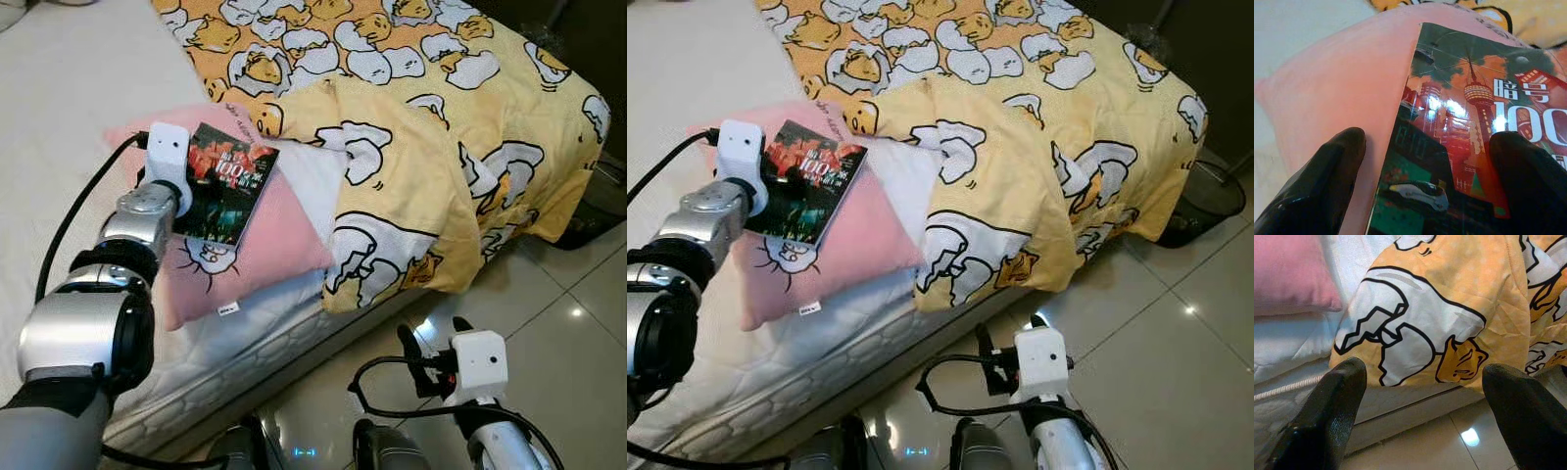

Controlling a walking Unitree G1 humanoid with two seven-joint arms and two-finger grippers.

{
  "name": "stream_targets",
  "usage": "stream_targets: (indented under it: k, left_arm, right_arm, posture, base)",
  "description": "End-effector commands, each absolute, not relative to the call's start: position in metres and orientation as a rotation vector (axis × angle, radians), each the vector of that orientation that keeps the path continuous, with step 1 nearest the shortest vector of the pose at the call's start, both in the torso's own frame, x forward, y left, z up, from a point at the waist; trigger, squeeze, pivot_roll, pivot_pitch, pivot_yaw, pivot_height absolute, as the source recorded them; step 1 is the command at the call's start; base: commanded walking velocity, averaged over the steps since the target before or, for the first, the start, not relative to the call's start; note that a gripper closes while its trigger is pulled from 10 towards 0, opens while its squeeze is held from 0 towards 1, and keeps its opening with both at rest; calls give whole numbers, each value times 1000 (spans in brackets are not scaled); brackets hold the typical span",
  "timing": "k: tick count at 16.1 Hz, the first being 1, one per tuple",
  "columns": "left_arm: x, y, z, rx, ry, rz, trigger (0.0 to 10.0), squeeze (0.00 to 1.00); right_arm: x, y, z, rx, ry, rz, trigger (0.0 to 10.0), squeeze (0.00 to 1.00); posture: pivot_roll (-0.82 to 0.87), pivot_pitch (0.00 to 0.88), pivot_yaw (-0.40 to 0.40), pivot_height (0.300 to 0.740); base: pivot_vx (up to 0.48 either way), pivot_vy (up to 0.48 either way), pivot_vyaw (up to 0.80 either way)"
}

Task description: Clean up the room

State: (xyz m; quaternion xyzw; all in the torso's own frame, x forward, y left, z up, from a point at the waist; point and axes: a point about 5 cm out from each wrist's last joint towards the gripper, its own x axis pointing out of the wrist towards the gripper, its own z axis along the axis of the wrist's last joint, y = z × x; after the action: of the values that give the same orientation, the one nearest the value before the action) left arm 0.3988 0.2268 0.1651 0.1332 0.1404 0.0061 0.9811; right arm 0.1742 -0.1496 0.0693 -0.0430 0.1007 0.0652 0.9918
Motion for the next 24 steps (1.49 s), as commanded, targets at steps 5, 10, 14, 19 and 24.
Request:
stream_targets:
  k: [5,10,14,19,24]
  left_arm:
    - [380,238,124,262,457,28,0,0]
    - [373,242,113,-16,512,90,0,0]
    - [366,247,101,30,547,110,0,0]
    - [372,247,112,-55,446,136,0,0]
    - [382,255,143,-23,288,123,0,0]
  right_arm:
    - [174,-152,65,-101,241,142,10000,0]
    - [175,-153,61,-103,257,141,10000,0]
    - [176,-154,59,-104,265,143,10000,0]
    - [182,-154,58,-113,260,151,10000,0]
    - [185,-153,58,-113,249,153,10000,0]
  posture:
    - [-302,224,-4,740]
    - [-295,218,-4,740]
    - [-295,212,-5,740]
    - [-288,186,-7,740]
    - [-276,178,3,740]
  base:
    - [0,0,0]
    - [0,0,0]
    - [0,0,0]
    - [0,0,0]
    - [0,0,0]
